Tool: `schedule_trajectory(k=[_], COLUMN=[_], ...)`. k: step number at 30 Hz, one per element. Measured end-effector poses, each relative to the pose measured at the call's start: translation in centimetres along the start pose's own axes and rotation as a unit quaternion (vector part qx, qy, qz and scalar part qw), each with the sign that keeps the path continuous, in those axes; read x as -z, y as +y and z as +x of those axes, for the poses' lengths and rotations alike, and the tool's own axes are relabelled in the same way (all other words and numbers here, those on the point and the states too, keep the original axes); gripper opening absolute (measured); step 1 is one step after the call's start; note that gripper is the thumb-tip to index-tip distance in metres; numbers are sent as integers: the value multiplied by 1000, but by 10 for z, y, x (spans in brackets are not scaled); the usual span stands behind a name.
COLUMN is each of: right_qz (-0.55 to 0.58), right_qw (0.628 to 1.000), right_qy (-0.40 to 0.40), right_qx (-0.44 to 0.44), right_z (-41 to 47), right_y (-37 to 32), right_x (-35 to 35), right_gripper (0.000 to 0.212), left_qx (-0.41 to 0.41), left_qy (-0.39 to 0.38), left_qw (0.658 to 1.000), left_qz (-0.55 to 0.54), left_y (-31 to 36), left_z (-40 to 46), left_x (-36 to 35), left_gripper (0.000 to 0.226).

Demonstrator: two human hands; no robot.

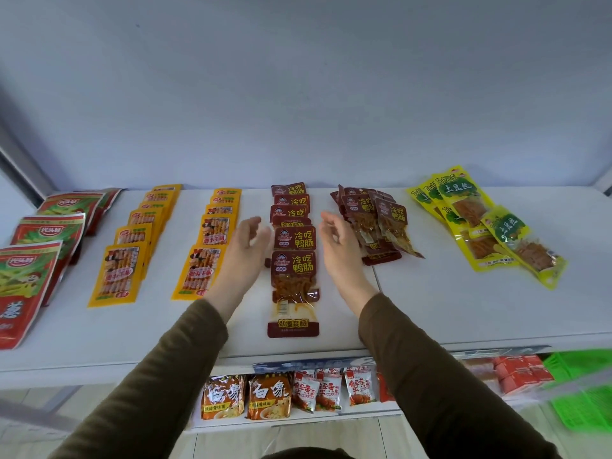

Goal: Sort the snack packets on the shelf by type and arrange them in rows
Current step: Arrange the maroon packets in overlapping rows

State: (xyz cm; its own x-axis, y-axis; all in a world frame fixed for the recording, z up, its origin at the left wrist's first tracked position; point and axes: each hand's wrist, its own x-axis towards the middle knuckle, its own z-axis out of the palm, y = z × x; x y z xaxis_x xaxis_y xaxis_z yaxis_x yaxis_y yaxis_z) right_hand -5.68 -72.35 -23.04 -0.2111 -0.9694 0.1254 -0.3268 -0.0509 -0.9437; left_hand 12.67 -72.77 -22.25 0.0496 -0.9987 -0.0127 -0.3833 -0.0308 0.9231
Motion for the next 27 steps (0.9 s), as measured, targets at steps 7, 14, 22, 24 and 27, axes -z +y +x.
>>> schedule_trajectory(k=[7, 14, 22, 24, 27], right_qz=[0, 83, 146, 150, 155], right_qw=[993, 978, 963, 962, 961], right_qy=[-94, -124, -134, -139, -144], right_qx=[-72, -148, -184, -182, -177], right_z=[49, 93, 106, 106, 105], right_y=[-15, -13, -10, -11, -11], right_x=[-14, -29, -37, -37, -38], right_gripper=[70, 81, 76, 76, 77], left_qx=[121, 125, 124, 123, 124], left_qy=[-50, -86, -130, -132, -142], left_qw=[971, 969, 957, 958, 959], left_qz=[-200, -193, -229, -222, -211], left_y=[18, 28, 30, 29, 28], left_z=[71, 117, 136, 137, 136], left_x=[-13, -21, -28, -28, -30], left_gripper=[87, 94, 61, 64, 75])
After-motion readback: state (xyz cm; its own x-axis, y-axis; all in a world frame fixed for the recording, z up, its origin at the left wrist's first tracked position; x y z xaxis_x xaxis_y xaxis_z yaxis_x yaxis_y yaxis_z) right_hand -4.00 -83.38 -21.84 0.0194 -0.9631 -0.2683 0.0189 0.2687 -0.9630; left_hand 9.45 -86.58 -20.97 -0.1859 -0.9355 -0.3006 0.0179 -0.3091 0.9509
